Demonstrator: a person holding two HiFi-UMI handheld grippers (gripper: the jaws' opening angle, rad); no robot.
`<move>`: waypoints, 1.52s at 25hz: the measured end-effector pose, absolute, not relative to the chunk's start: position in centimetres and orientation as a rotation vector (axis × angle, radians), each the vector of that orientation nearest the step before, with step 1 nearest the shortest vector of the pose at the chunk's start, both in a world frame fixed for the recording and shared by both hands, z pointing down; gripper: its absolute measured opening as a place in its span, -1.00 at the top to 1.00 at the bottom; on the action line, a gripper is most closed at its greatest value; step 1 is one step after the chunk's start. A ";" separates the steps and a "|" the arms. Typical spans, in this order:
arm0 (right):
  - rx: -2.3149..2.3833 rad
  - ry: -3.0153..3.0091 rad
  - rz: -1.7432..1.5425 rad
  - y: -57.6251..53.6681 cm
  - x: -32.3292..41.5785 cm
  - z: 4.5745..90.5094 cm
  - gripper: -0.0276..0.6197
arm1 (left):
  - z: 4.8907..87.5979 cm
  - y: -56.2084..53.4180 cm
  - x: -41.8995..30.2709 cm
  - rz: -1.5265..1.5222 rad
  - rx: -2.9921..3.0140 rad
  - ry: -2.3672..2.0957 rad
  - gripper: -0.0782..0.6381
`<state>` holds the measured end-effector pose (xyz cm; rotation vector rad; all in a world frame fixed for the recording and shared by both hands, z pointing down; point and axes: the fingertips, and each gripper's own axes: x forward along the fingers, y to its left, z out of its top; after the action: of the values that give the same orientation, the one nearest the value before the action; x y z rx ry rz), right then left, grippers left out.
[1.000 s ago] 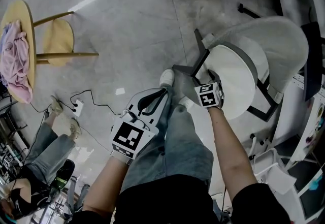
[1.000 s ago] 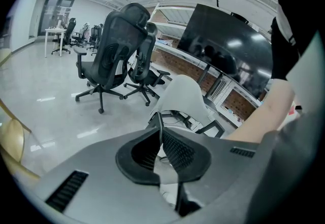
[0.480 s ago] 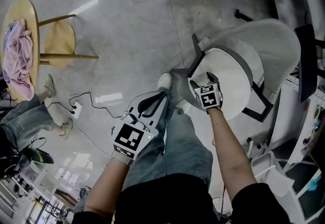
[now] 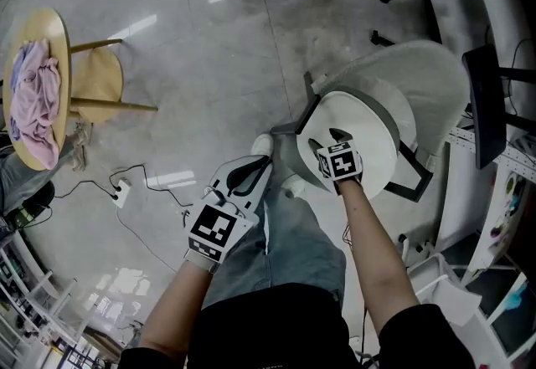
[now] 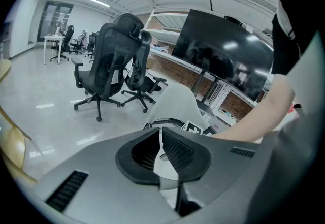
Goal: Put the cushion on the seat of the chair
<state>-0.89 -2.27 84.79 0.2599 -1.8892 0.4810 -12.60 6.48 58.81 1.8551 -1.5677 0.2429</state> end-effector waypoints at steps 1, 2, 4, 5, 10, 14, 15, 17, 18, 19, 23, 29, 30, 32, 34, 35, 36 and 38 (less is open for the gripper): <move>0.265 -1.894 0.473 -2.5 -1.0 84.2 0.10 | 58.5 6.3 -12.5 0.244 1.863 -1.569 0.74; 0.274 -1.900 0.465 -2.9 -1.1 83.5 0.18 | 58.1 6.1 -12.4 0.245 1.872 -1.570 0.75; 0.305 -1.917 0.441 -3.8 -1.3 82.1 0.50 | 57.4 5.7 -12.3 0.249 1.887 -1.580 0.75; 0.322 -1.927 0.427 -4.2 -1.4 81.3 0.64 | 57.0 5.5 -12.3 0.250 1.893 -1.587 0.75; 0.364 -1.970 0.376 -5.6 -1.8 77.7 0.89 | 55.4 4.5 -12.0 0.235 1.926 -1.587 0.75; 0.409 -2.020 0.371 -6.3 -1.7 74.3 0.89 | 54.0 3.7 -11.2 0.244 1.969 -1.563 0.75; 0.428 -2.038 0.374 -6.6 -1.8 73.3 0.89 | 53.6 3.4 -11.1 0.248 1.982 -1.557 0.75; 0.470 -2.076 0.381 -7.2 -1.9 71.1 0.89 | 53.0 2.8 -11.0 0.250 2.007 -1.544 0.75; 0.491 -2.094 0.385 -7.6 -2.0 70.0 0.89 | 52.7 2.5 -10.9 0.252 2.020 -1.536 0.75; 0.510 -2.112 0.389 -7.8 -2.0 68.9 0.89 | 52.4 2.2 -10.8 0.255 2.034 -1.526 0.75; 0.587 -2.177 0.404 -8.8 -1.3 64.8 0.89 | 51.2 0.8 -9.7 0.271 2.092 -1.489 0.75; 0.731 -2.262 0.401 -10.6 1.0 59.1 0.89 | 49.3 -1.7 -7.4 0.299 2.188 -1.413 0.75; 0.759 -2.275 0.397 -10.8 1.5 58.2 0.89 | 48.9 -2.0 -6.9 0.305 2.206 -1.398 0.75; 0.816 -2.293 0.396 -11.1 2.5 56.5 0.89 | 48.4 -2.5 -6.1 0.324 2.238 -1.362 0.75; 0.873 -2.304 0.393 -11.3 3.6 55.1 0.89 | 47.9 -2.9 -5.3 0.347 2.262 -1.322 0.75; 0.901 -2.308 0.389 -11.3 4.2 54.4 0.89 | 47.7 -3.1 -4.9 0.353 2.277 -1.306 0.75; 0.929 -2.311 0.386 -11.3 4.8 53.8 0.89 | 47.4 -3.3 -4.4 0.354 2.294 -1.294 0.75; 0.981 -2.319 0.387 -11.3 6.0 52.6 0.89 | 46.9 -3.8 -3.4 0.352 2.330 -1.273 0.75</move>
<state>6.04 -11.30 52.60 0.9815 -2.3194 0.3870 -3.35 -3.77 46.92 2.3302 -1.2734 0.3520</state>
